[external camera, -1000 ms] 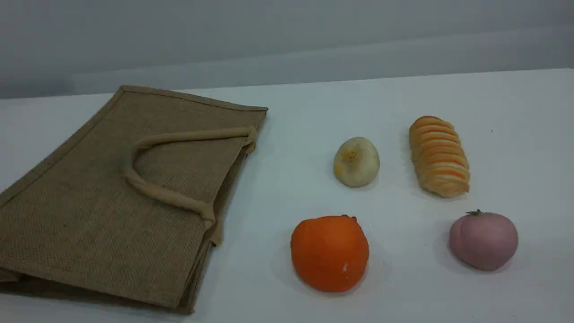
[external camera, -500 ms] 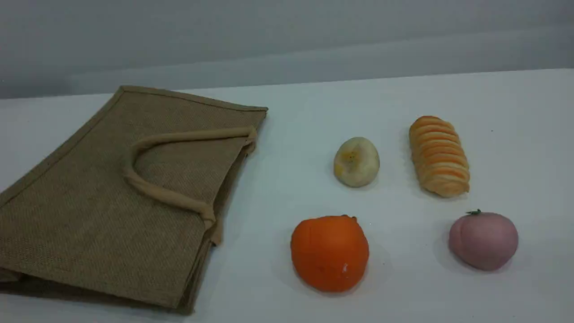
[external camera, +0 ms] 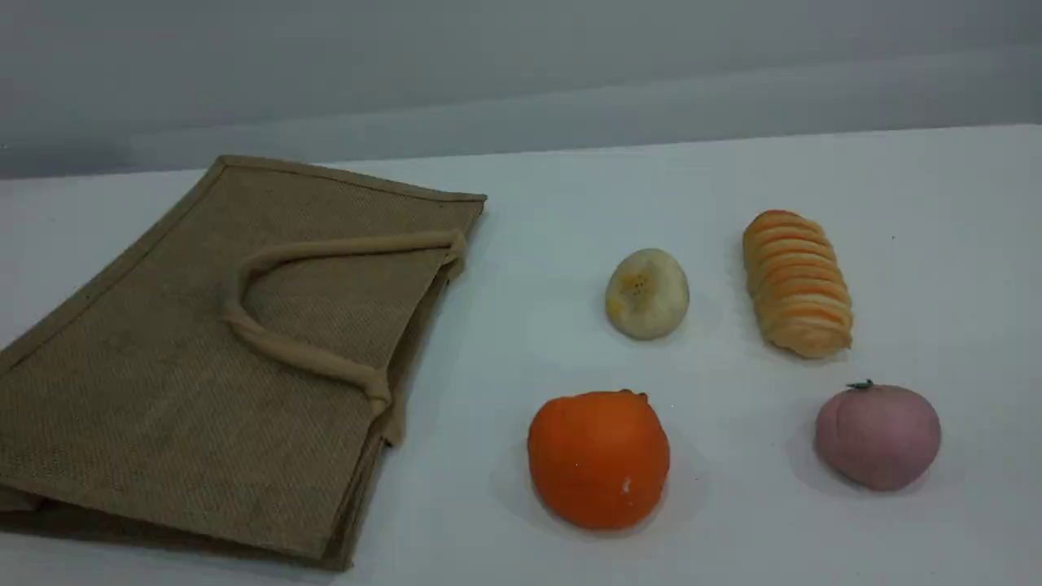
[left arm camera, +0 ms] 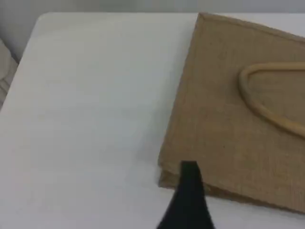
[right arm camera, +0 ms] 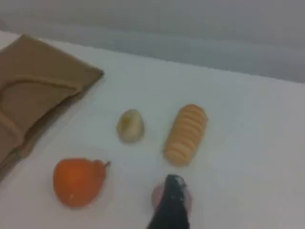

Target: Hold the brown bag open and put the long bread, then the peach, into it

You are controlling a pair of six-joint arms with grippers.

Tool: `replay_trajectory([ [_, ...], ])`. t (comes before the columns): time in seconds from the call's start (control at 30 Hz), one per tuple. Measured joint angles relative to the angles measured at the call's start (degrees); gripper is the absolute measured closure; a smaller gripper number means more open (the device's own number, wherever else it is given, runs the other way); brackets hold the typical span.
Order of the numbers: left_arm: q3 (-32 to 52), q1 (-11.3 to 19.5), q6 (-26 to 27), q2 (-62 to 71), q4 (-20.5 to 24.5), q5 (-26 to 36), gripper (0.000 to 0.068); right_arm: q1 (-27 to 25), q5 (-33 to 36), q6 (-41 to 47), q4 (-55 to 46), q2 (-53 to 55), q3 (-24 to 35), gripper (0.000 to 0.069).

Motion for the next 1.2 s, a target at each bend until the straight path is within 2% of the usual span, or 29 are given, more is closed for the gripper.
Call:
replay_trajectory([
  [0.1,-3.2,-1.3,0.0,6.0,1.0,-2.1,0.0146,0.0,-2.3,1.3,-0.6,6.4,-2.8,0.0106],
  [0.23,-6.7,-1.4,0.0,13.6,1.5,-4.1,0.0146,0.0,-6.7,1.9,-0.6,13.9,-5.5,0.0106],
  [0.33,-8.9,-1.4,-0.2,19.8,3.0,-5.4,0.0146,0.0,-6.6,1.9,0.0,19.8,-8.1,0.0106],
  [0.53,-13.2,-1.4,-4.4,31.2,3.0,-6.5,0.0146,0.0,-6.9,2.2,0.8,29.4,-13.7,0.0106],
  [0.87,-22.7,-1.4,-4.6,49.8,2.9,-8.7,0.0146,0.0,-6.5,2.3,0.7,43.2,-22.8,0.0106],
  [1.03,-27.8,-1.4,-4.7,58.5,2.5,-8.9,0.0146,0.0,-7.0,2.4,0.4,47.9,-23.5,0.0106],
  [1.2,-31.9,-1.4,-7.5,67.0,2.5,-9.6,0.0146,0.0,-9.4,2.3,0.4,51.1,-23.5,0.0106],
])
